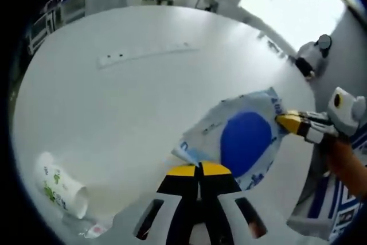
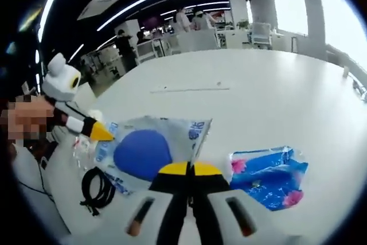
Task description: Arrange the tabletop items into an orderly group along one side of the table until the central work area is clear of visible clutter.
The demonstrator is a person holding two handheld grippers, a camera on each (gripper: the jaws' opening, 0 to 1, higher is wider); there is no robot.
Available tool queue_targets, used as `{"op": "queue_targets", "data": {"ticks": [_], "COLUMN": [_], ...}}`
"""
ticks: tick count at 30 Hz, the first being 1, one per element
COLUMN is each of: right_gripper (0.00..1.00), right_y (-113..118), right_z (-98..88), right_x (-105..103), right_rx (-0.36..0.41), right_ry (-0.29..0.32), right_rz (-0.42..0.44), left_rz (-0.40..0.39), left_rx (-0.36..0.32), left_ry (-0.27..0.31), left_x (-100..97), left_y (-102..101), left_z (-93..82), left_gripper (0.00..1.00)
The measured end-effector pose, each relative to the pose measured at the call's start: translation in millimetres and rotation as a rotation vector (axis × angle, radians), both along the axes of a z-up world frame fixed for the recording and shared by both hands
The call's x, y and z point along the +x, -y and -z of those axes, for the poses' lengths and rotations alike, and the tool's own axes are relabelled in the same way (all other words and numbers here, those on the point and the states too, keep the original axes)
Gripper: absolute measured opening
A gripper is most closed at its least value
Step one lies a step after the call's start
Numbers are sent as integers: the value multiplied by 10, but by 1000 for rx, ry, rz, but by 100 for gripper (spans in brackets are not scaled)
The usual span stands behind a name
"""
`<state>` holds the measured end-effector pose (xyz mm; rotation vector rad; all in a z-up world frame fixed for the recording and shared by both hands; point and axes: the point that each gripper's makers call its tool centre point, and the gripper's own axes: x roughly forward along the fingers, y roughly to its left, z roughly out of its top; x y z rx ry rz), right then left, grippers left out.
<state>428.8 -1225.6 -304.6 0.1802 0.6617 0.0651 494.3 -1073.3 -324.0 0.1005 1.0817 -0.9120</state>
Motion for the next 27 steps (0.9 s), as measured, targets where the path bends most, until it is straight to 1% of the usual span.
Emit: {"op": "queue_targets", "data": {"ticks": [3,10,14,15,17,22,24,27], "right_gripper": [0,0,0,0,0,0,0,0], "right_y": [15,30,62,68,67,98,92,104], "right_z": [57,137,188,184,219,245,262,270], "right_x": [-1,5,11,12,13,10,21,32], "right_rx": [-55,-113,-172,-183,-193,-227,-221,-236], "right_ry": [-20,-43,-60,-60,-72,-79,-84,-84], "right_rz": [-17,-27,-42,-42,-52,-59,-60,-65], "left_rz": [3,7,14,17,22,28,25,25], "left_rx": [9,21,30,27,35,34,39,38], "left_ry": [-6,-4,-8,-19,-13,-25,-20,-23], "left_x": [-7,20,17,3,7,-5,14,24], "left_y": [15,45,66,83,84,102,101,111], "left_z": [61,123,182,203,219,253,258,276], "left_gripper": [0,0,0,0,0,0,0,0]}}
